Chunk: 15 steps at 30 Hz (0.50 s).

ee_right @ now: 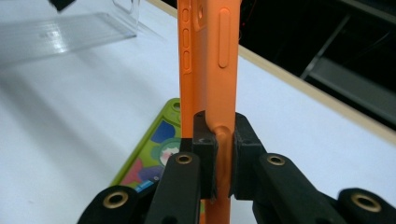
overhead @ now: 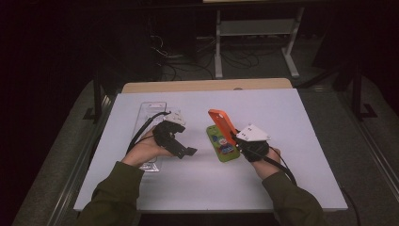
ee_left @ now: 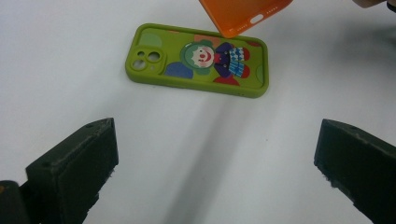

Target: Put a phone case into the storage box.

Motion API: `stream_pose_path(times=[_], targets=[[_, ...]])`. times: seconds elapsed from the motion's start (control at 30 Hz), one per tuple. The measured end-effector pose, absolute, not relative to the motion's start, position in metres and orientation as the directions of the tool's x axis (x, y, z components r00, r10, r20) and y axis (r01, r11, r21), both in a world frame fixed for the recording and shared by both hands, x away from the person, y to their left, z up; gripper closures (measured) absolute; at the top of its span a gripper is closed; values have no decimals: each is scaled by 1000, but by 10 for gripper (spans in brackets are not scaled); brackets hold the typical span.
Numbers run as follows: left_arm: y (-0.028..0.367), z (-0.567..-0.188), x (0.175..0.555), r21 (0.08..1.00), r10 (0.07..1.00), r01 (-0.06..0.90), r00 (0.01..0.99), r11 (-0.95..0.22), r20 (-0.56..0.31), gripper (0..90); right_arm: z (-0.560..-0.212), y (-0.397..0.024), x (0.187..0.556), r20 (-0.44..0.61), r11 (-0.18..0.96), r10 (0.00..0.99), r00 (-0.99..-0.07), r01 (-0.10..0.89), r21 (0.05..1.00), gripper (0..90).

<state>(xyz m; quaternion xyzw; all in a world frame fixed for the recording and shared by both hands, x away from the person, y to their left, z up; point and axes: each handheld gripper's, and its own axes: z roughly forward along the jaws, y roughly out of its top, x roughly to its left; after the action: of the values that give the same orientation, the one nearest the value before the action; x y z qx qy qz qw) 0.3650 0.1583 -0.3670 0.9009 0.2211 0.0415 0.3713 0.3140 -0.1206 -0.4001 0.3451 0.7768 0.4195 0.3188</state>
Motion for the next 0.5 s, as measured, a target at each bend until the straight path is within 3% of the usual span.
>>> stream_pose_path(times=[0.23, 0.5], targets=[[159, -364, 367, 713, 441, 366, 893, -598, -89, 0, -400, -129, 319, -20, 265, 840, -543, 377, 887, 819], [155, -358, 369, 787, 506, 393, 854, -476, -120, 0, -401, -128, 319, 28, 221, 849, -528, 403, 888, 818]])
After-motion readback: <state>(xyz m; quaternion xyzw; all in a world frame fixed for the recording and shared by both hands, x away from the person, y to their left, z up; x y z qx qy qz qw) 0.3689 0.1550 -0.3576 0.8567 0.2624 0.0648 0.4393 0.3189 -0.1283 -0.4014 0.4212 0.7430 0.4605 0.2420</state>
